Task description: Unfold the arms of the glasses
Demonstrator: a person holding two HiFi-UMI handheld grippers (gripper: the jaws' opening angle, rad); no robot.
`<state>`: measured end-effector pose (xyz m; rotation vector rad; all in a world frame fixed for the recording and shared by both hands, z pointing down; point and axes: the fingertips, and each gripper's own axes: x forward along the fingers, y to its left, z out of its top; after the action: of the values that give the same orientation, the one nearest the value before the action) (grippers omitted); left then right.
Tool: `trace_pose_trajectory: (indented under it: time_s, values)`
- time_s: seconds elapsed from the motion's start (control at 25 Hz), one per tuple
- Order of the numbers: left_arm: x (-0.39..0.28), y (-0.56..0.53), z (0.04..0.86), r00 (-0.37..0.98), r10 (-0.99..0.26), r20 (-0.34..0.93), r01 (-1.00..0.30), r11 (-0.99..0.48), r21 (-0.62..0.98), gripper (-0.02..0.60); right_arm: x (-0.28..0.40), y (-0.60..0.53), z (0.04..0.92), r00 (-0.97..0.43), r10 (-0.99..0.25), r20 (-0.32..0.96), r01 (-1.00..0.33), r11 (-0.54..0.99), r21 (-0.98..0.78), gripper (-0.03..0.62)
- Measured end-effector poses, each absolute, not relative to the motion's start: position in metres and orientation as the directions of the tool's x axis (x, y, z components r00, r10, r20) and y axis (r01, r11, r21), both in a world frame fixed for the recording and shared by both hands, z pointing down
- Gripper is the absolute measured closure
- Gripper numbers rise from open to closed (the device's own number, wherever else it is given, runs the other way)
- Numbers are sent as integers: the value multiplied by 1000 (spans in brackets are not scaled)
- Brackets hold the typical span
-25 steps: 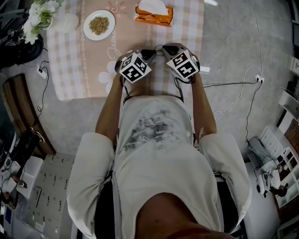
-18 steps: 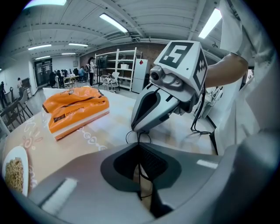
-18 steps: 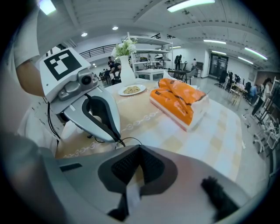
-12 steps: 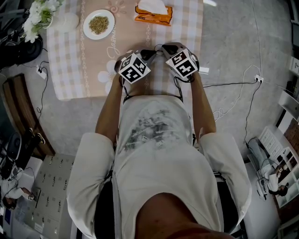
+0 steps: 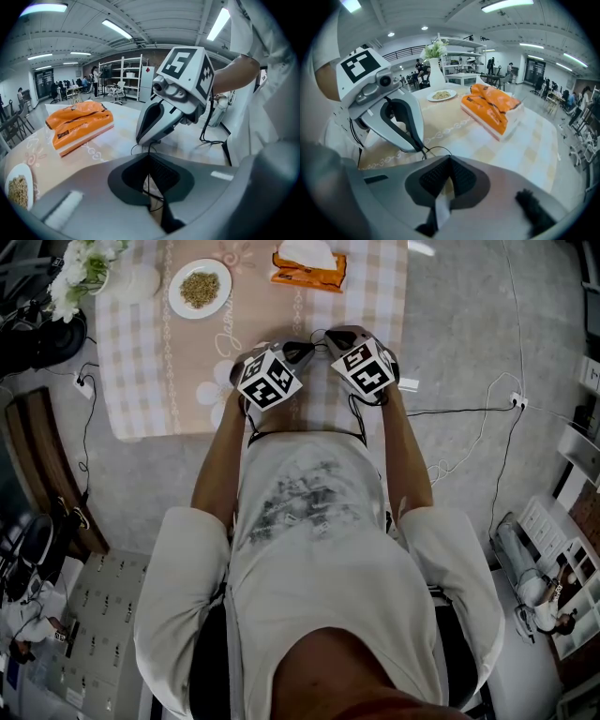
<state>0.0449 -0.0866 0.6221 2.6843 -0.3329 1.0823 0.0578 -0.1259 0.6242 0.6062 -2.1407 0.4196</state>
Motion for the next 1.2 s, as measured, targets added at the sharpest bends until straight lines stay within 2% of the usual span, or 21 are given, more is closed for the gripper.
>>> trace_pose_trajectory:
  time_s: [0.64,1.2]
  values:
    - [43,-74,609,719,-127,683,-263,-960,99,569,57,-125,626,-502,-273,820,-545,837,-55,577]
    - [32,-71,593,743,-185,644,-321,-942,100,569,56,-125,626,-500,-289,816,-560,827,-50,578]
